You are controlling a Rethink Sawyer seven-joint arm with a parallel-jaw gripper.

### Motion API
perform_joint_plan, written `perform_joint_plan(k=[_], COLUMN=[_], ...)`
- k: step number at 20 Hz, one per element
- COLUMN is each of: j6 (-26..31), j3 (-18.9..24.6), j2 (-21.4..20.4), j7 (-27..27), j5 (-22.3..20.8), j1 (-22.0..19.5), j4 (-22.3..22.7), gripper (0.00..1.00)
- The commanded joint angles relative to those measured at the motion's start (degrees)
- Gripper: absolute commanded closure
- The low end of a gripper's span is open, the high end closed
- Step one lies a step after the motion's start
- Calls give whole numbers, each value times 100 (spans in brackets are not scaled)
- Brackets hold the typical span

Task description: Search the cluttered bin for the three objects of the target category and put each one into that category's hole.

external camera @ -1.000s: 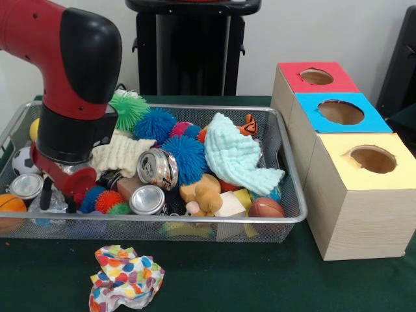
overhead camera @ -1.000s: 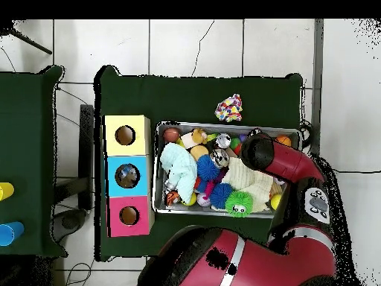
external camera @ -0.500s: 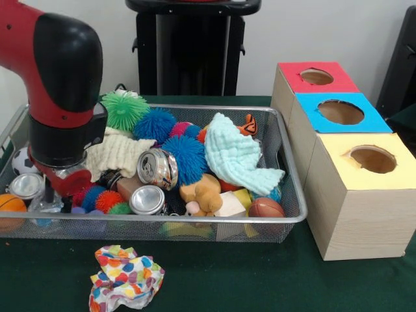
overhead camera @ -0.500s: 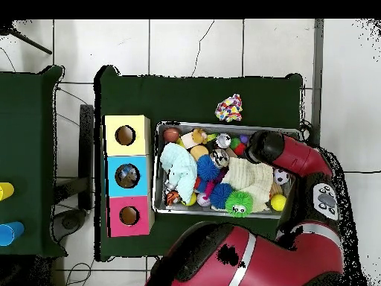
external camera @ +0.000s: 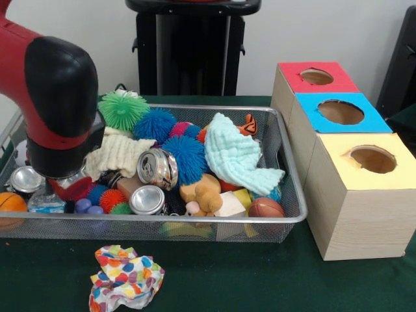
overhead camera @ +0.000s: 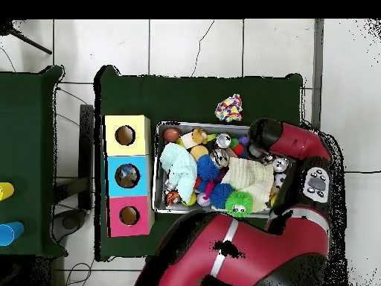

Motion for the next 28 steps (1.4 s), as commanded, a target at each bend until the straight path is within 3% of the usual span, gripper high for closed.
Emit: perform_joint_plan(k=[1, 5, 7, 10, 17, 18, 21, 28], j6=[324, 81, -544, -2177, -2167, -2086, -2007, -1769], j3=[-182, 48, 192, 555, 809, 821, 787, 1172], j2=[937, 954, 974, 906, 783, 779, 785, 725], j7=[124, -220, -270, -337, -761, -768, -752, -1271], j5=[-733, -738, -821, -1037, -1169, -1245, -1285, -1446], j1=[343, 170, 101, -106, -226, -218, -173, -370], j4=[-221, -237, -202, 74, 175, 150, 127, 108], gripper=[0, 0, 0, 0, 0, 100, 100, 100])
